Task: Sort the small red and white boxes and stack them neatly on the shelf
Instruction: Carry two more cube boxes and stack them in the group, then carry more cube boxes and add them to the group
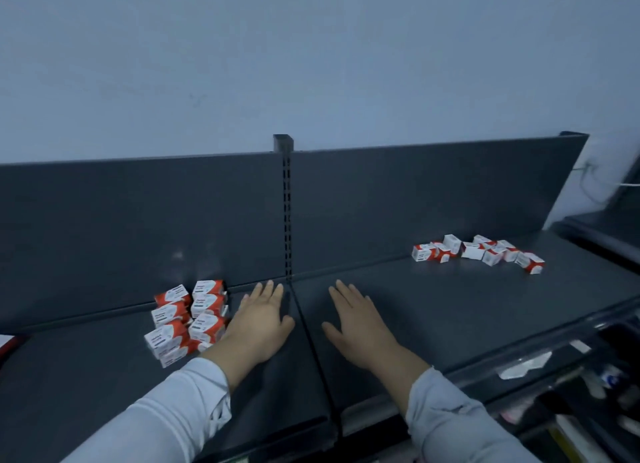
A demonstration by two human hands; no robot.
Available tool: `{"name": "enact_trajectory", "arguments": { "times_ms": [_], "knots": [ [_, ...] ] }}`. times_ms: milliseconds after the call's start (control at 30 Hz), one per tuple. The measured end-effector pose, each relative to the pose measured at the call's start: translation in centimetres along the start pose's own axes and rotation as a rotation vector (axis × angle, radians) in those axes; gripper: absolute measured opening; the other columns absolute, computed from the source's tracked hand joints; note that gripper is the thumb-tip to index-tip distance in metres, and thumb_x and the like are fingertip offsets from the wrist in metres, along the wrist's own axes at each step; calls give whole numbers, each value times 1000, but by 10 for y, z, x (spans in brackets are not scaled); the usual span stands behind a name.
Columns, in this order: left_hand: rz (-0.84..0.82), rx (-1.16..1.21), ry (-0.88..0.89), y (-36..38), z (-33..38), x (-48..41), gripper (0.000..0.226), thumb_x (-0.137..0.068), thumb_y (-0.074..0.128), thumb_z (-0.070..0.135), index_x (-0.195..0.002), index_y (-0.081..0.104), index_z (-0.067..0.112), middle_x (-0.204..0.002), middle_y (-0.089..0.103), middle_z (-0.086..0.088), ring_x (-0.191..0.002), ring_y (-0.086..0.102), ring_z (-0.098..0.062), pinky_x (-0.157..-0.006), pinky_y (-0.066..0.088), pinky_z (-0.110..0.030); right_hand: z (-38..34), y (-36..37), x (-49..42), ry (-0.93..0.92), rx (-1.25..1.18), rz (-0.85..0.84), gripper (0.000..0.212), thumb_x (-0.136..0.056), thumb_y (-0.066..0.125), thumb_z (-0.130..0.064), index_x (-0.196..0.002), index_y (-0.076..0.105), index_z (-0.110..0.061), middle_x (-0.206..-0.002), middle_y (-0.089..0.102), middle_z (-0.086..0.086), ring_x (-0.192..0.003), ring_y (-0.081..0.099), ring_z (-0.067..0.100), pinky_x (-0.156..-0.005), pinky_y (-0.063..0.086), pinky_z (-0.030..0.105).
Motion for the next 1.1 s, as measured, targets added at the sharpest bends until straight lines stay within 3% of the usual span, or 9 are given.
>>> {"name": "enact_trajectory", "arguments": {
  "times_ms": [233,500,833,1100],
  "knots": [
    [-47,44,53,42,129,-9,70,-100,34,38,-156,0,11,-164,-4,-5,-151,-4,-21,-122,0,-35,102,-40,47,50,4,-8,66,-101,36,-27,-157,5,-14,-165,-4,2,-152,-5,18,-123,-1,37],
    [-60,66,106,76,262,-19,71,-100,34,39,-156,1,12,-164,-3,-5,-151,-4,-21,-122,0,-35,217,-78,97,84,17,-22,66,-100,35,-25,-157,4,-14,-165,-4,0,-151,-5,18,-122,-1,38],
    [-73,16,162,92,346,-53,69,-100,33,37,-156,3,11,-164,0,-6,-151,-1,-21,-122,2,-36,313,-90,118,147,-26,-57,66,-102,34,-28,-157,1,-16,-165,-7,-1,-151,-7,19,-122,-2,38],
    [-103,-10,190,109,371,-113,67,-101,31,36,-156,0,12,-164,-3,-6,-151,-3,-21,-122,1,-35,378,-112,83,185,-22,-37,65,-101,35,-25,-157,3,-15,-165,-5,0,-151,-5,20,-123,0,39]
  ]
}}
Point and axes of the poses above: each hand's wrist, its own x-axis away from the middle knuckle, its own y-axis out of the palm, z = x × y, the point moved 10 cm from there along -x, towards the middle knuckle
